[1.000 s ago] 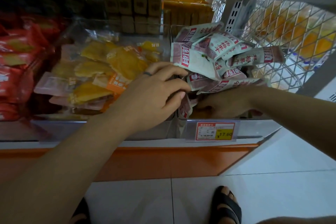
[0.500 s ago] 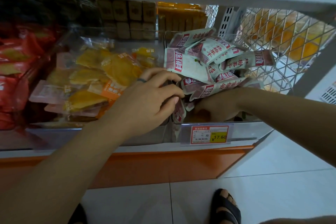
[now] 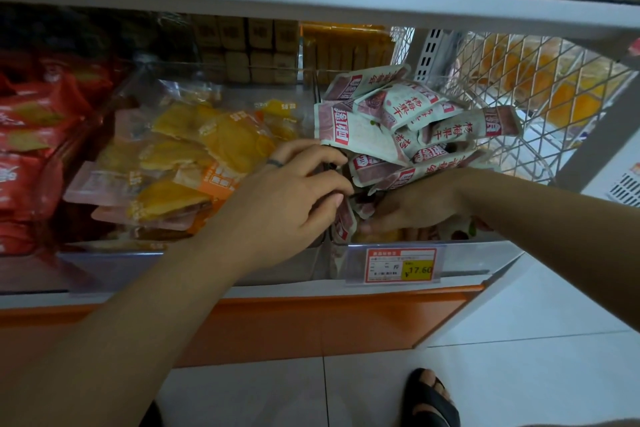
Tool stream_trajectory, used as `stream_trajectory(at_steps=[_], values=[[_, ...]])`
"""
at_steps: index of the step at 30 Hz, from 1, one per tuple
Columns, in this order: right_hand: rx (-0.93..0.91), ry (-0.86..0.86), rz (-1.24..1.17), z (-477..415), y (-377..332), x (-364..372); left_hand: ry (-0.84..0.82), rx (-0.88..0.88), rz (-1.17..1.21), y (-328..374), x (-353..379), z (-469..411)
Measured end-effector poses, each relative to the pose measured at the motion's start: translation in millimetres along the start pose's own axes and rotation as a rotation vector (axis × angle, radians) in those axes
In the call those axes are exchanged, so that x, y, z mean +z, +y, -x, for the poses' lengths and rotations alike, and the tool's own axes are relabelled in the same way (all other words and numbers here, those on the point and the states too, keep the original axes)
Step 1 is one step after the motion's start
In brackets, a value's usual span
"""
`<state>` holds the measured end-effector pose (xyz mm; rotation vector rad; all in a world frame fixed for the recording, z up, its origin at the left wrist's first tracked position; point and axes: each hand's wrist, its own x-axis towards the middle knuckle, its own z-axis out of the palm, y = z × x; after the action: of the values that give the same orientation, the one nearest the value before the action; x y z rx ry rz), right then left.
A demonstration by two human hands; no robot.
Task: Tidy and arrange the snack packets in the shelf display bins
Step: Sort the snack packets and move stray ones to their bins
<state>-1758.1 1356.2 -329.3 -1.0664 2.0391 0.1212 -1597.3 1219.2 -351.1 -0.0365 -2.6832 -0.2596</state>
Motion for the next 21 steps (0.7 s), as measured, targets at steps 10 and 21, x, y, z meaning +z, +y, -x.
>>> stream_trajectory(at_steps=[10, 21], values=[[0.017, -0.069, -0.199, 36.1, -6.1, -9.4, 0.003, -0.002, 0.006, 1.3, -2.2, 0.1], [-0.268, 0.744, -0.366, 68.4, -12.7, -0.7, 0.036, -0.124, 0.226, 15.2, -11.7, 0.2]])
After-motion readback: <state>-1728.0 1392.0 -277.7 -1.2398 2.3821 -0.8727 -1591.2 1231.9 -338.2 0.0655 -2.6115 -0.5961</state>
